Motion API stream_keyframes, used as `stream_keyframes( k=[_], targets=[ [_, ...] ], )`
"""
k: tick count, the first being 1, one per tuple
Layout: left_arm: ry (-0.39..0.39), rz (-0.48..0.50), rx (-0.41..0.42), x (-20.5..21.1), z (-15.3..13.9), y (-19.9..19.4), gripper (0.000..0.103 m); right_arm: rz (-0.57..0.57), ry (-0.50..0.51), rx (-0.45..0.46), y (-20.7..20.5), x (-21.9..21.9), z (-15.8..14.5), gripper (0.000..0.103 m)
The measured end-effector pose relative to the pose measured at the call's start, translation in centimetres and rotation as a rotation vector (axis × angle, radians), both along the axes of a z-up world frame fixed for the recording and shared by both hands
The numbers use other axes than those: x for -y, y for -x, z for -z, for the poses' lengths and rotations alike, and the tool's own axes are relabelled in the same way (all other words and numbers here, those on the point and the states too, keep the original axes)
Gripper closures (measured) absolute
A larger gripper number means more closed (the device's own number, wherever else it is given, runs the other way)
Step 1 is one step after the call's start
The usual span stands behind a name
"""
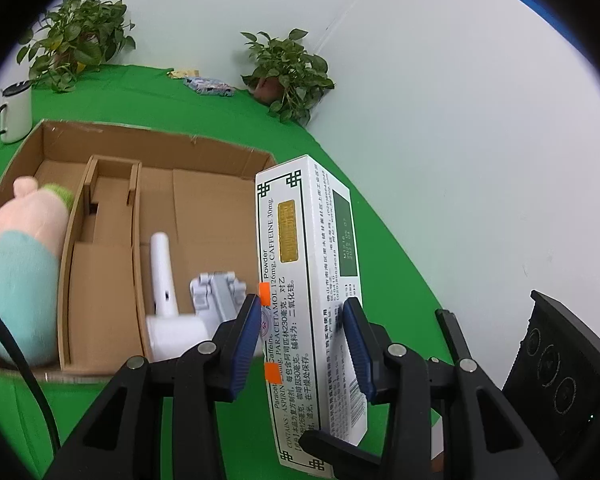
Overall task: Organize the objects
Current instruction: 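Carry the medicine box with the right gripper and lower it into the box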
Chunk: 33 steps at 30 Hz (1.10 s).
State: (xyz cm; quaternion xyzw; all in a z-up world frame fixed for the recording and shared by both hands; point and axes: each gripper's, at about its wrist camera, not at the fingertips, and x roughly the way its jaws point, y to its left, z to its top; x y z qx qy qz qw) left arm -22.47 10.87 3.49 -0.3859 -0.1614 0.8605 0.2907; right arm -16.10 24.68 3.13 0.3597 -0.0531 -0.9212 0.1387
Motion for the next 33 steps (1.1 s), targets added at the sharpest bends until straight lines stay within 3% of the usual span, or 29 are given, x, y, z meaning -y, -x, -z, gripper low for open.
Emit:
stream_keyframes(
  k=[10, 16, 20, 27, 33],
  targets=[
    [-0.028, 0.009, -0.036, -1.8, -3.8, 5.2, 0.063, 0.035, -0.005, -0.015, 5.8, -2.2, -3.8, 0.038],
    [0.005, 0.018, -0.02, -3.9, -4.8, 8.1, 0.062, 0.029, 0.018, 0.022, 9.2, -4.4, -4.7, 0.038],
    [0.013, 0.025, 0.049, -5.4, -2.7, 9.7, 0.062, 0.007, 0.036, 0.104, 11.2, -6.2, -3.2, 0.038],
    [0.042, 0.016, 0.193, -7.0, 3.6, 11.8, 0.063, -0.003, 0.102, 0.303, 13.9, -8.6, 2.3, 0.038],
    [0.036, 0.009, 0.29, -7.3, 7.3, 12.8, 0.063, -0.001, 0.083, 0.374, 14.7, -9.2, 5.7, 0.039]
  ],
)
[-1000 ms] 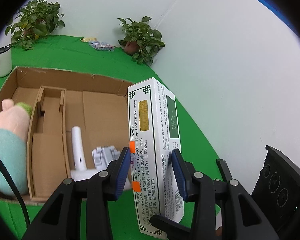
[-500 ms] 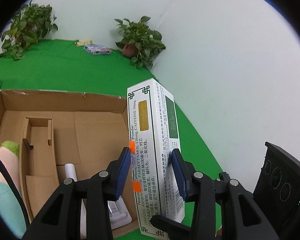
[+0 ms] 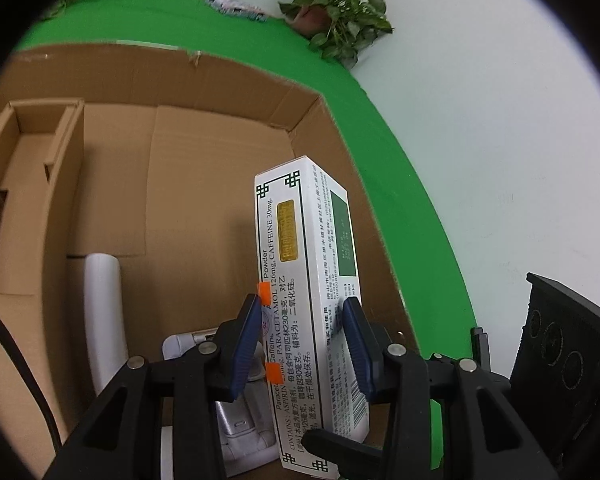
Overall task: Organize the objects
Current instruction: 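Carry the medicine box with the right gripper and lower it into the box, then open the right gripper to release the medicine box beside the phone stand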
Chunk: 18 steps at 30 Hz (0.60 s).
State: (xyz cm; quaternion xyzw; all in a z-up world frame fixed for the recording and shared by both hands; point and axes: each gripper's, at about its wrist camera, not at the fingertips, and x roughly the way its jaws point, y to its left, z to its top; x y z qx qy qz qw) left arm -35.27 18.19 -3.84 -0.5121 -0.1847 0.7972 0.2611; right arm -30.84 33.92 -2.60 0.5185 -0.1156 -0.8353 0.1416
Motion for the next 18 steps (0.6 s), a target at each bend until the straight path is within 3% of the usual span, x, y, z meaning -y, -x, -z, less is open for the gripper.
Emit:
stream_keyframes(
  k=[3, 10, 13, 15, 18],
  targets=[
    [-0.039, 0.001, 0.038, -0.2, 1.0, 0.6, 0.063, 0.006, -0.06, 0.018, -0.6, 0.0, 0.8, 0.039],
    [-0.043, 0.041, 0.065, -1.4, 2.2, 1.1, 0.06, 0.008, -0.247, 0.055, 0.3, 0.3, 2.0, 0.041],
    [0.013, 0.042, 0.062, -1.4, 1.9, 0.7, 0.061, 0.017, -0.289, 0.059, 0.6, 0.8, 2.3, 0.041],
    [0.007, 0.045, 0.038, -0.9, 1.3, 0.2, 0.061, 0.026, -0.291, 0.067, 0.7, 0.9, 2.4, 0.041],
    [0.099, 0.004, -0.028, 0.4, -0.3, -1.0, 0.061, 0.033, -0.283, 0.08, 0.6, 1.3, 2.4, 0.041]
  ],
)
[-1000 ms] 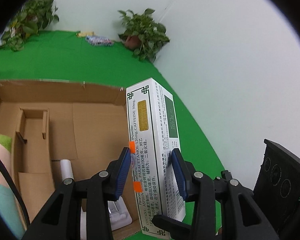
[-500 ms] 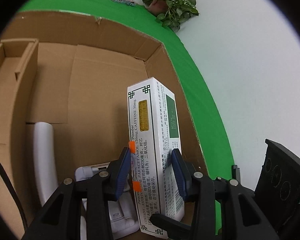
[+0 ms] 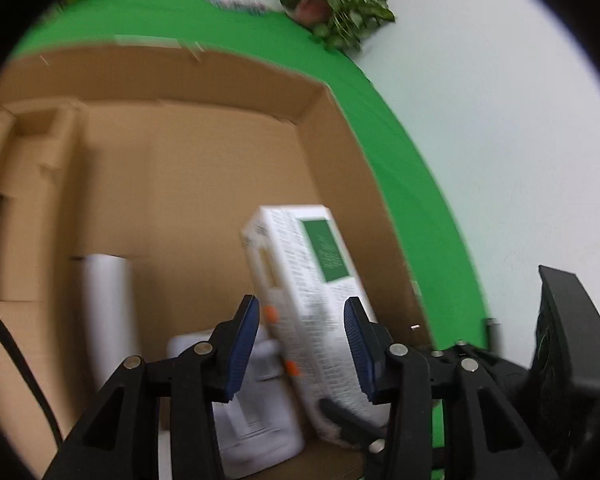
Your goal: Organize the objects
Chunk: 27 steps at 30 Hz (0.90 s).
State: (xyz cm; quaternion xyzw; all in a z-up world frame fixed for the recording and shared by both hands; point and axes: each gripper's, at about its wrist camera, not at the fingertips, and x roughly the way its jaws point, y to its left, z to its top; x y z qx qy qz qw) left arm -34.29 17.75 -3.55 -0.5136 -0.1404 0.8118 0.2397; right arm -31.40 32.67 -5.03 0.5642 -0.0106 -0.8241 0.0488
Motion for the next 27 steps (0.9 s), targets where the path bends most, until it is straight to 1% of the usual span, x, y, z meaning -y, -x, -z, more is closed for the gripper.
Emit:
stream_keyframes(
  k=[1, 2, 5, 7, 8, 9, 10, 12, 13, 14, 15, 16, 17, 18, 19, 20, 21, 22, 25, 27],
  targets=[
    [0.026, -0.015, -0.032, 0.8, -0.7, -0.7, 0.061, 0.001, 0.002, 0.006, -0.1, 0.1, 0.1, 0.04],
    [0.036, -0.023, -0.055, 1.8, -1.2, -1.2, 0.061, 0.003, -0.001, 0.007, -0.2, 0.3, 0.1, 0.04],
    [0.087, -0.053, -0.138, 4.4, -2.7, -3.8, 0.061, 0.006, -0.042, 0.018, -0.3, 0.9, 0.5, 0.039],
    [0.128, -0.074, -0.193, 6.3, -3.5, -5.7, 0.061, 0.001, -0.033, 0.026, -0.6, 1.4, 0.5, 0.033],
    [0.148, -0.086, -0.218, 7.2, -3.8, -6.5, 0.059, 0.006, -0.025, 0.024, -0.5, 1.6, 0.6, 0.031],
    [0.169, -0.104, -0.247, 8.2, -4.0, -7.5, 0.059, 0.018, -0.034, 0.014, -0.8, 1.7, 0.4, 0.03],
    [0.191, -0.126, -0.274, 9.4, -4.8, -6.8, 0.059, 0.026, -0.046, -0.005, -1.1, 1.8, 0.1, 0.028],
    [0.233, -0.171, -0.33, 11.5, -5.2, -8.4, 0.059, 0.04, -0.052, -0.074, -2.1, 2.0, -0.9, 0.021],
    [0.264, -0.2, -0.369, 12.4, -5.1, -9.6, 0.058, 0.056, -0.039, -0.138, -2.9, 2.2, -1.8, 0.019],
    [0.287, -0.221, -0.399, 13.2, -5.3, -10.2, 0.054, 0.072, -0.025, -0.195, -3.8, 2.3, -2.5, 0.015],
    [0.315, -0.248, -0.439, 13.7, -5.2, -11.2, 0.047, 0.101, -0.007, -0.29, -5.2, 2.6, -3.4, 0.009],
    [0.337, -0.279, -0.484, 13.9, -5.1, -12.1, 0.042, 0.135, 0.0, -0.387, -6.6, 2.8, -4.2, 0.007],
    [0.357, -0.308, -0.517, 14.4, -5.1, -13.0, 0.029, 0.169, -0.004, -0.474, -8.1, 3.1, -4.8, 0.001],
    [0.385, -0.342, -0.552, 14.5, -4.8, -13.7, 0.02, 0.202, -0.017, -0.569, -9.7, 3.6, -5.2, 0.001],
    [0.407, -0.367, -0.579, 14.4, -4.6, -13.9, 0.02, 0.225, -0.034, -0.65, -11.2, 4.3, -5.1, 0.001],
    [0.434, -0.391, -0.6, 14.6, -4.2, -14.4, 0.02, 0.23, -0.046, -0.687, -12.0, 4.9, -4.9, 0.001],
    [0.455, -0.402, -0.609, 14.6, -3.8, -14.5, 0.02, 0.222, -0.052, -0.703, -12.7, 5.7, -4.4, 0.001],
    [0.461, -0.402, -0.605, 14.6, -3.1, -14.7, 0.02, 0.211, -0.049, -0.7, -12.9, 6.2, -3.8, 0.001],
    [0.435, -0.399, -0.58, 14.4, -1.4, -14.9, 0.02, 0.185, -0.05, -0.681, -13.3, 7.4, -2.5, 0.001],
    [0.431, -0.408, -0.561, 14.0, -0.6, -14.7, 0.02, 0.202, -0.074, -0.677, -13.2, 7.7, -1.9, 0.001]
  ],
)
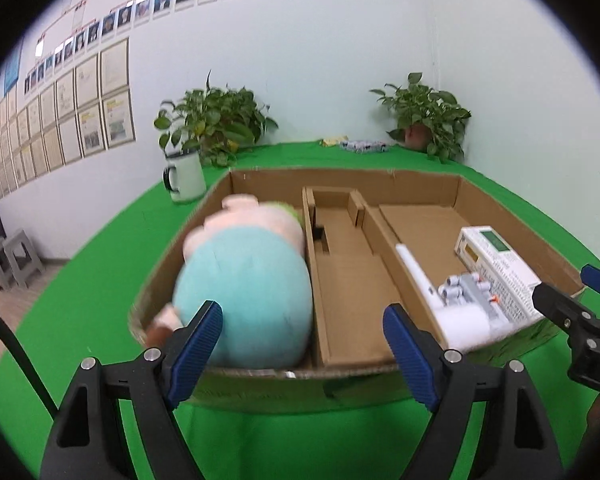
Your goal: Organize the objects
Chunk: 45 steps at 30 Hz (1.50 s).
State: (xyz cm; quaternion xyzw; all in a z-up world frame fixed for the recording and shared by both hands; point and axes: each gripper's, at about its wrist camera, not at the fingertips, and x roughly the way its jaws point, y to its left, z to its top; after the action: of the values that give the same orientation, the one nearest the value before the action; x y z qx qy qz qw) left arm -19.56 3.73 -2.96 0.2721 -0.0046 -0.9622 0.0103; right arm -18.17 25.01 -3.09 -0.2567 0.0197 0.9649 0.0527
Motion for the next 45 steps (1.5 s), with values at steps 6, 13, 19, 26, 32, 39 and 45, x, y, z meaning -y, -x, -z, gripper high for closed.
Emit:
stream_keyframes(
  k=[6, 13, 19, 26, 32, 39, 45],
  targets=[
    [0.058, -0.041, -0.044, -0.9, 1.3, -0.6, 0.018, 0.015, -0.017, 0.017, 1.9, 0.9, 2.1, 0.001],
    [0.029, -0.053, -0.021, -0.4, 1.6, -0.2, 0.009, 0.002, -0.055, 0.01, 2.0, 1.6, 3.2, 0.0],
    [0.033, -0.054, -0.02, -0.5, 1.6, -0.2, 0.009, 0.0, -0.056, 0.01, 2.0, 1.5, 3.2, 0.0],
    [0.032, -0.054, -0.019, -0.5, 1.6, -0.2, 0.009, 0.001, -0.056, 0.011, 2.0, 1.6, 3.2, 0.0],
    [0.032, -0.054, -0.019, -0.5, 1.6, -0.2, 0.009, -0.002, -0.053, 0.01, 1.9, 1.6, 3.2, 0.0],
    [0.033, -0.063, -0.015, -0.5, 1.7, -0.2, 0.003, -0.007, -0.051, 0.012, 2.0, 1.6, 3.0, 0.0],
    [0.033, -0.069, -0.013, -0.5, 1.8, -0.3, 0.002, -0.013, -0.05, 0.013, 2.3, 1.7, 3.1, 0.0]
  ],
)
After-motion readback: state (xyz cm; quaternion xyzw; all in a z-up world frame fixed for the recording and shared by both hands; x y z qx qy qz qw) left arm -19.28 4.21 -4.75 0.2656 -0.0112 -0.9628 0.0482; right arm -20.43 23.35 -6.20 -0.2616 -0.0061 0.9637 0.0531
